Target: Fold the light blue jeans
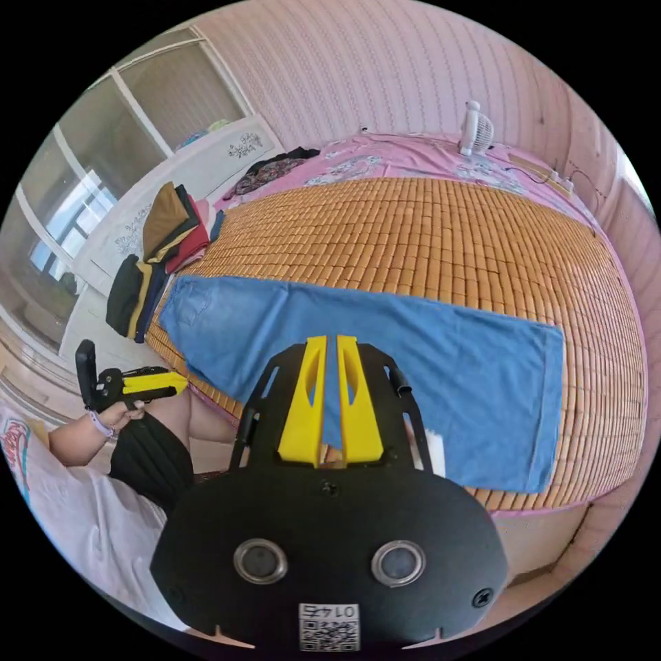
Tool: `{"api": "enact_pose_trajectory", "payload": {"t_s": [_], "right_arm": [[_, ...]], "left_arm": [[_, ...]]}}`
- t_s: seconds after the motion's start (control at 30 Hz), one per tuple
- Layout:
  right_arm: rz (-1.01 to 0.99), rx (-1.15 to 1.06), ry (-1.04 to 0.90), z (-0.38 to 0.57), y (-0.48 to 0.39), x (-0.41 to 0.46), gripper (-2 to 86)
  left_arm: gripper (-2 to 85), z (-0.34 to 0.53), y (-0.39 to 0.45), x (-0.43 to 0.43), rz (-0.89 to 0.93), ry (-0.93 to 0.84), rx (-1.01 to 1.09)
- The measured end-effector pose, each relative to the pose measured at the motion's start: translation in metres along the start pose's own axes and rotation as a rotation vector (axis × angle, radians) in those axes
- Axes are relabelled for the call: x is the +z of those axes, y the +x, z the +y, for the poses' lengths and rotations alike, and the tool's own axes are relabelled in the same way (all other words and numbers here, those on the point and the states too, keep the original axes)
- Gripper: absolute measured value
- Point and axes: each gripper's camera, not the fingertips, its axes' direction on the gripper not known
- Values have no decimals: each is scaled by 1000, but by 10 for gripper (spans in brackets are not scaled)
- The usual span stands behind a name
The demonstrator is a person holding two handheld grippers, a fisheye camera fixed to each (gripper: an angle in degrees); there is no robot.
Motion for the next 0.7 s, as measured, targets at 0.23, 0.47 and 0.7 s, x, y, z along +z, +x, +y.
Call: {"api": "enact_pose_trajectory", "payload": {"t_s": [0.23,0.47,0.7], "right_arm": [[236,334,12,199,115,-54,117],[275,474,51,250,185,-38,133],[417,516,-44,247,245,8,136]], "left_arm": [[-10,20,-36,-26,-71,17,-158],[-10,-1,-58,-7,-142,-39,-244],[-10,-26,-76,41,-199,-157,-324]]}}
